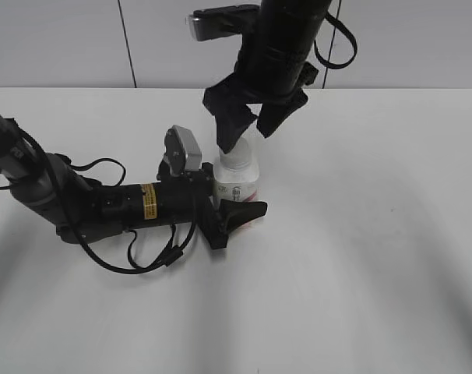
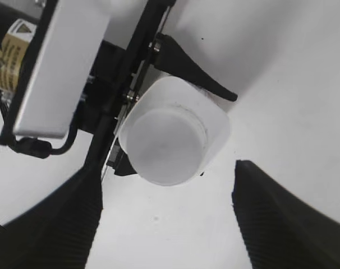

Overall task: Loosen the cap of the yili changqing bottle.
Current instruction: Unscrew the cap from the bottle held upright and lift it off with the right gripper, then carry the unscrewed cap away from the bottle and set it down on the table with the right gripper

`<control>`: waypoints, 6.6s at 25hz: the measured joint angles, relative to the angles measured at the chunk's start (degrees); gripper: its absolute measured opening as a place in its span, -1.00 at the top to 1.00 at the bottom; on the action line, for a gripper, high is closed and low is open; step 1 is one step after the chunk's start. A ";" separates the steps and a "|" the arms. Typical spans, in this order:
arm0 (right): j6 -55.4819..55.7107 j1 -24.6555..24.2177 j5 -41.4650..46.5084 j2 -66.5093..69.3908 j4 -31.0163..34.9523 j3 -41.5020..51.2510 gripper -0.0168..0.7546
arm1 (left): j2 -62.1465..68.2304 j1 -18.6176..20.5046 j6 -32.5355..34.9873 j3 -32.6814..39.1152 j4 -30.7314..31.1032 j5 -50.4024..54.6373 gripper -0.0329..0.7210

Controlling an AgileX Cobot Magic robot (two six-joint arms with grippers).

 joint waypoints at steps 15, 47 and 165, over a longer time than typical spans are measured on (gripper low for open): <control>21.32 0.02 -3.45 0.00 0.00 0.00 -0.51 | -0.08 0.00 -0.16 0.00 -0.02 0.42 -0.27; 26.37 0.02 -3.58 2.73 0.44 0.00 -0.51 | -0.13 0.00 -0.16 -0.07 -0.02 0.58 -0.26; 6.76 -15.46 -2.97 -0.77 -4.55 6.89 -0.05 | -0.18 0.00 -0.16 -0.07 -0.74 0.90 -0.26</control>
